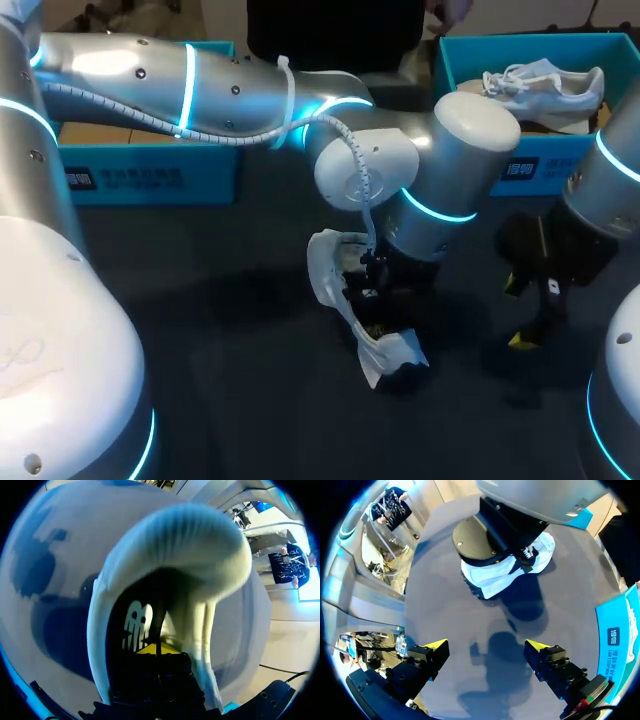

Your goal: Take the shoe out of the shoebox, open the shoe tongue, remove and reinsert the insole, then place the shoe into the shoebox

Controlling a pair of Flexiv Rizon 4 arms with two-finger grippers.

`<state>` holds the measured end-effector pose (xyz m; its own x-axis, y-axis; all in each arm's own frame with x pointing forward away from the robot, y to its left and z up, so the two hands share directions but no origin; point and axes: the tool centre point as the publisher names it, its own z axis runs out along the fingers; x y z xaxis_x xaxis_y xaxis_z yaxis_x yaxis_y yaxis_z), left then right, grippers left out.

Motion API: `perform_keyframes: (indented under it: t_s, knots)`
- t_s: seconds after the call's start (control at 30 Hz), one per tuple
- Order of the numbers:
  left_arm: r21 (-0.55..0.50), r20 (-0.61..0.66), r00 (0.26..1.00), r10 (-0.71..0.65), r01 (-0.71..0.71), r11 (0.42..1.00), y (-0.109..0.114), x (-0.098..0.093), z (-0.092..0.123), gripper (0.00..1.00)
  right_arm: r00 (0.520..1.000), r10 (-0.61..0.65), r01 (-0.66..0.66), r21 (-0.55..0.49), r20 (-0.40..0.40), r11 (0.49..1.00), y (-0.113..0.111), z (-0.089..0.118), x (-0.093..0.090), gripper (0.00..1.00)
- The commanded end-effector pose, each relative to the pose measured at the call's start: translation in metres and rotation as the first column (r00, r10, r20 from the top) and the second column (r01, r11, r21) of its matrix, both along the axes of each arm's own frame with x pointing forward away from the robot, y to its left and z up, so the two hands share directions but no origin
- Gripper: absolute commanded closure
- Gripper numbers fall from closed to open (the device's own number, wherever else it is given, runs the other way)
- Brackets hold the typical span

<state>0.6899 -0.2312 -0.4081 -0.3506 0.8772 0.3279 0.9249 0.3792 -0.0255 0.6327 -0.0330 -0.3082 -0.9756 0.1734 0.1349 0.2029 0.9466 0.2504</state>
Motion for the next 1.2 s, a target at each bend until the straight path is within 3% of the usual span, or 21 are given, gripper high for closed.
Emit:
perform_keyframes:
  t_s: [0.03, 0.33, 0.53, 0.97, 1.03, 1.13, 1.2]
  knots:
    - [-0.044, -0.011, 1.0, 0.009, -0.009, 0.999, 0.02, 0.011, -0.024, 1.0, 1.0, 0.0, 0.0, -0.002, 0.0, 1.0, 0.001, -0.001, 0.0, 0.0]
    - [-0.185, -0.074, 0.997, -0.021, 0.007, 0.983, -0.004, -0.008, 0.021, 1.0, 1.0, 0.0, 0.0, -0.002, 0.0, 1.0, 0.001, -0.001, 0.0, 0.0]
    - [-0.224, -0.06, 0.998, -0.037, 0.022, 0.974, -0.019, -0.015, 0.042, 1.0, 1.0, 0.0, 0.0, -0.002, 0.0, 1.0, 0.001, -0.001, 0.0, 0.0]
    - [-0.209, -0.012, 1.0, -0.003, 0.0, 0.978, -0.029, -0.009, 0.044, 0.97, 1.0, 0.0, 0.0, -0.002, 0.0, 1.0, 0.001, -0.001, 0.0, 0.0]
    - [-0.205, -0.021, 1.0, 0.008, -0.012, 0.979, -0.032, -0.006, 0.042, 0.79, 1.0, 0.0, 0.0, -0.002, 0.0, 1.0, 0.001, -0.001, 0.0, 0.0]
    - [-0.192, -0.02, 1.0, 0.008, -0.012, 0.981, -0.032, -0.005, 0.042, 0.75, 1.0, 0.0, 0.0, -0.002, 0.0, 1.0, 0.001, -0.001, 0.0, 0.0]
    - [-0.185, -0.012, 1.0, 0.007, -0.009, 0.983, -0.031, -0.005, 0.042, 0.64, 1.0, 0.0, 0.0, -0.002, 0.0, 1.0, 0.001, -0.001, 0.0, 0.0]
